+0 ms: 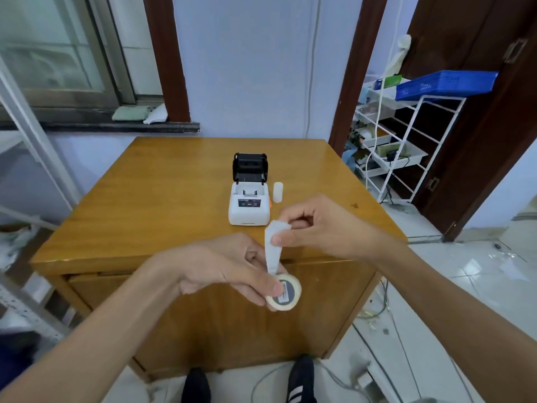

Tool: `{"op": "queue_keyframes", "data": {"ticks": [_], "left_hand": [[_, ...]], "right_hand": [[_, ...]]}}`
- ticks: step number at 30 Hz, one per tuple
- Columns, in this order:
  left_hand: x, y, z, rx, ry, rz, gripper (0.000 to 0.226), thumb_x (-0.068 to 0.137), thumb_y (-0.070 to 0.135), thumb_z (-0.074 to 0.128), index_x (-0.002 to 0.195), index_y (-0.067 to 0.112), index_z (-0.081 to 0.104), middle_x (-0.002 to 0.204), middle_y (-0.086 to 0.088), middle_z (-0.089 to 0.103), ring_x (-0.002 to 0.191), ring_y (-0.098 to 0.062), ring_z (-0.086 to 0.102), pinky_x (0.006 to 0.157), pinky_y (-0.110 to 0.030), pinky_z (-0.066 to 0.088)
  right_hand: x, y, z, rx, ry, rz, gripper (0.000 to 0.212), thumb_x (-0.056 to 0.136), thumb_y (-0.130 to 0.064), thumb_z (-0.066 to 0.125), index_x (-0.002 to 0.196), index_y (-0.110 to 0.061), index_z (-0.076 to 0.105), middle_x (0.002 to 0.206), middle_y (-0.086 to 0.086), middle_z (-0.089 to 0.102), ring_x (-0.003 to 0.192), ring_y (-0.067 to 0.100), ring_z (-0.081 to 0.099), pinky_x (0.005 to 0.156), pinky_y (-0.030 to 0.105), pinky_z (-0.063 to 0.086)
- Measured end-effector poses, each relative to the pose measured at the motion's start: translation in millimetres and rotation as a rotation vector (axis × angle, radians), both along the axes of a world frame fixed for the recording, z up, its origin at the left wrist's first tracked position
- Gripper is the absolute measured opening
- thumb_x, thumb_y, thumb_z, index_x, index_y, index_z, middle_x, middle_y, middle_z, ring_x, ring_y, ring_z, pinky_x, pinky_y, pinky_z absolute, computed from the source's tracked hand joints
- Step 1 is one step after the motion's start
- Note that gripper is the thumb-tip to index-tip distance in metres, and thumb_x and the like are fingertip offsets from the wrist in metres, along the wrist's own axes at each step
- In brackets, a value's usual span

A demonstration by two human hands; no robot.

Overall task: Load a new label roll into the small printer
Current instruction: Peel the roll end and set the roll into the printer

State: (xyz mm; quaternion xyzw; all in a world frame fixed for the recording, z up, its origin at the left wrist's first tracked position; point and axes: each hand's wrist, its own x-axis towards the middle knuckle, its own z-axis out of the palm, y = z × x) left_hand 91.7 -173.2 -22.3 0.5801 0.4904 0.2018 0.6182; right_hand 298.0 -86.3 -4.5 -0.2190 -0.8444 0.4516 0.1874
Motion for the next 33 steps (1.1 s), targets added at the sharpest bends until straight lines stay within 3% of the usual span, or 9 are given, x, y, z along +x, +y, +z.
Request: {"op": "queue_keyframes", "data": {"ticks": [3,7,11,14,19,23,28,31,33], "left_hand": [[-8.6,-1.0,-2.8,-0.023,-0.104,0.083,0.044,0.082,0.021,0.079,0.122,0.005,0.077,0.117,-0.014,0.081,0.108,-0.024,0.078,0.089,-0.025,0.063],[-8.5,1.2,-9.1,-0.005,-0.162,0.146,0.041,0.086,0.023,0.083,0.122,0.003,0.078,0.12,-0.019,0.079,0.11,-0.029,0.078,0.087,-0.024,0.064],[-4.9,4.2,-15.8,-0.018,-0.444,0.356,0.06,0.062,0.038,0.099,0.107,0.001,0.084,0.114,-0.029,0.078,0.098,-0.029,0.082,0.075,-0.024,0.066],[4.0,2.7,-17.1,0.052,-0.562,0.466,0.029,0.083,0.029,0.084,0.098,0.004,0.086,0.108,-0.027,0.08,0.091,-0.03,0.083,0.074,-0.026,0.067],[22.3,-2.7,-14.8,0.168,-0.554,0.569,0.041,0.08,0.029,0.074,0.108,-0.001,0.078,0.104,-0.024,0.082,0.089,-0.029,0.083,0.077,-0.027,0.067],[20.4,1.1,-22.8,0.174,-0.536,0.678,0.053,0.077,0.035,0.079,0.114,-0.003,0.077,0.106,-0.023,0.082,0.088,-0.024,0.082,0.074,-0.025,0.066],[12.7,15.8,-29.6,0.058,-0.679,0.771,0.038,0.088,0.033,0.074,0.113,0.004,0.076,0.098,-0.016,0.083,0.084,-0.019,0.082,0.073,-0.025,0.067],[2.0,27.8,-28.0,0.046,-0.742,0.758,0.038,0.096,0.037,0.067,0.114,0.004,0.073,0.093,-0.012,0.082,0.081,-0.016,0.081,0.07,-0.024,0.066],[-4.9,35.7,-27.0,0.143,-0.575,0.773,0.045,0.1,0.046,0.058,0.109,0.005,0.075,0.092,-0.011,0.083,0.076,-0.019,0.08,0.064,-0.027,0.066]], "right_hand": [[17.2,3.4,-3.9,0.042,0.128,-0.137,0.01,0.089,-0.011,0.078,0.082,-0.018,0.081,0.063,0.0,0.033,0.056,0.008,0.03,0.054,0.016,0.029],[29.6,4.3,-21.4,0.1,0.241,-0.27,0.014,0.086,-0.016,0.08,0.093,-0.004,0.083,0.069,-0.004,0.039,0.064,0.006,0.038,0.06,0.015,0.034],[29.4,-12.9,-31.2,0.336,0.219,-0.346,0.012,0.093,-0.018,0.075,0.088,-0.007,0.078,0.112,-0.006,0.066,0.101,0.001,0.061,0.079,0.012,0.047],[22.8,-31.6,-40.1,0.612,0.214,-0.351,0.004,0.096,-0.01,0.072,0.096,-0.008,0.075,0.133,-0.004,0.069,0.124,0.005,0.061,0.102,0.025,0.049],[11.2,-49.3,-54.4,0.624,0.361,-0.534,0.026,0.096,-0.005,0.071,0.12,-0.012,0.07,0.123,-0.006,0.073,0.116,0.006,0.067,0.092,0.033,0.057],[-2.9,-48.7,-58.1,0.549,0.171,-0.55,0.067,0.092,-0.041,0.076,0.151,-0.036,0.045,0.137,-0.018,0.065,0.126,-0.01,0.055,0.1,-0.001,0.033],[-32.5,-22.1,-70.3,0.56,0.316,-0.627,0.044,0.092,-0.04,0.074,0.132,-0.023,0.071,0.117,-0.006,0.077,0.107,0.005,0.07,0.085,0.034,0.059],[-48.4,-8.8,-64.4,0.596,0.36,-0.631,0.037,0.092,-0.033,0.075,0.127,-0.02,0.074,0.113,-0.006,0.077,0.101,0.01,0.071,0.079,0.038,0.06],[-53.0,4.1,-57.4,0.721,0.296,-0.61,0.033,0.093,-0.032,0.074,0.123,-0.022,0.075,0.107,-0.007,0.077,0.095,0.013,0.07,0.07,0.039,0.059]]}}
